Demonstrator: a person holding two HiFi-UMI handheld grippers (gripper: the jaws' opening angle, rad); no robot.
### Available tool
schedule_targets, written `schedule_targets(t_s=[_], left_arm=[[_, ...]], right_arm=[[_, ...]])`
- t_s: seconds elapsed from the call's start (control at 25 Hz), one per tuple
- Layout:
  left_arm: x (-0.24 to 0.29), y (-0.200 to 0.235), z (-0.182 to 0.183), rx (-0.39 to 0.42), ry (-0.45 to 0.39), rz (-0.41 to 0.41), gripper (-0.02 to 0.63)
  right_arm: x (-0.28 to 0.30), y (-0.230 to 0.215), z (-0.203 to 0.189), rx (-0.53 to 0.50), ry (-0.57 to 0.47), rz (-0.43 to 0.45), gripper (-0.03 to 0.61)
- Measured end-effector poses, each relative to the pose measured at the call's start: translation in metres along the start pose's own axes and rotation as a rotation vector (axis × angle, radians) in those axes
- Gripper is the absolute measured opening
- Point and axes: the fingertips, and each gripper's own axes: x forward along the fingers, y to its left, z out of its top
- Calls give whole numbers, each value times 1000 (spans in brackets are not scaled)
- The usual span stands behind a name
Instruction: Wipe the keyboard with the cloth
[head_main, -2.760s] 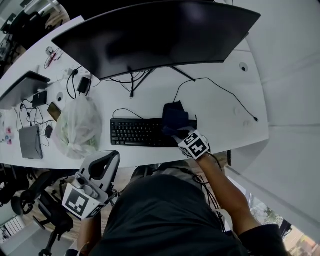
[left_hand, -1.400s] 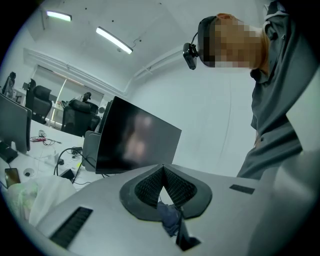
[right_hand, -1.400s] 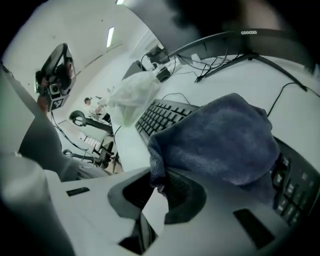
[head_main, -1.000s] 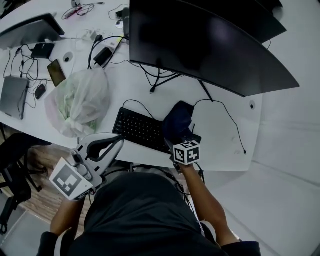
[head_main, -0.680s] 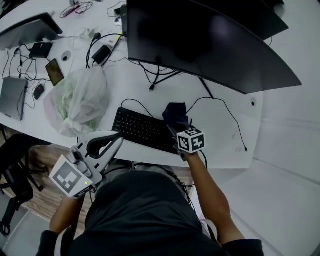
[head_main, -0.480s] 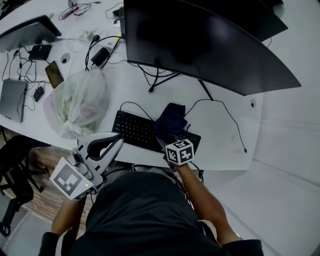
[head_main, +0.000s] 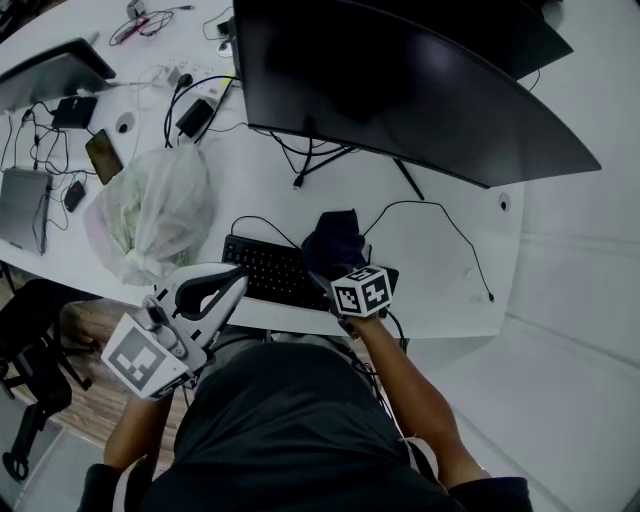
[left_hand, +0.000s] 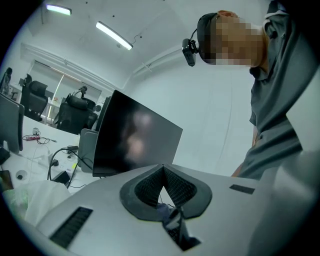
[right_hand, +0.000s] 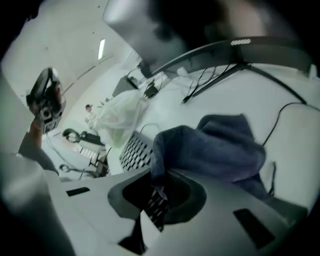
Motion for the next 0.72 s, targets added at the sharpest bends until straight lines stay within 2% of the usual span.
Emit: schedule_targets(t_s=[0.12,0.2,0.28,0.4,0.48,0.64,0.72], left_arm=[[-3,4,-2,-16,3,9,5],[-6,8,0,-14,-21,7,5],[-7,12,1,3,-36,4,5],[-7,14,-5,-2,9,11,5],[-7,12,-1,8,-6,9,5],[-15,14,0,-21,-14,21,5],[-20,17,-1,-28,-27,22,5]], right_arm=[[17,50,-64,-19,136,120,44],[20,53,-71,-14,151,148,44],[17,34,-41,-46,106,114,44],[3,-5,21,-58,-15,-8,44],[3,-9,25,-4,-27,-29,44],[25,59,-58,33,160,148,44],[32,73,-78,15,212,190,44]])
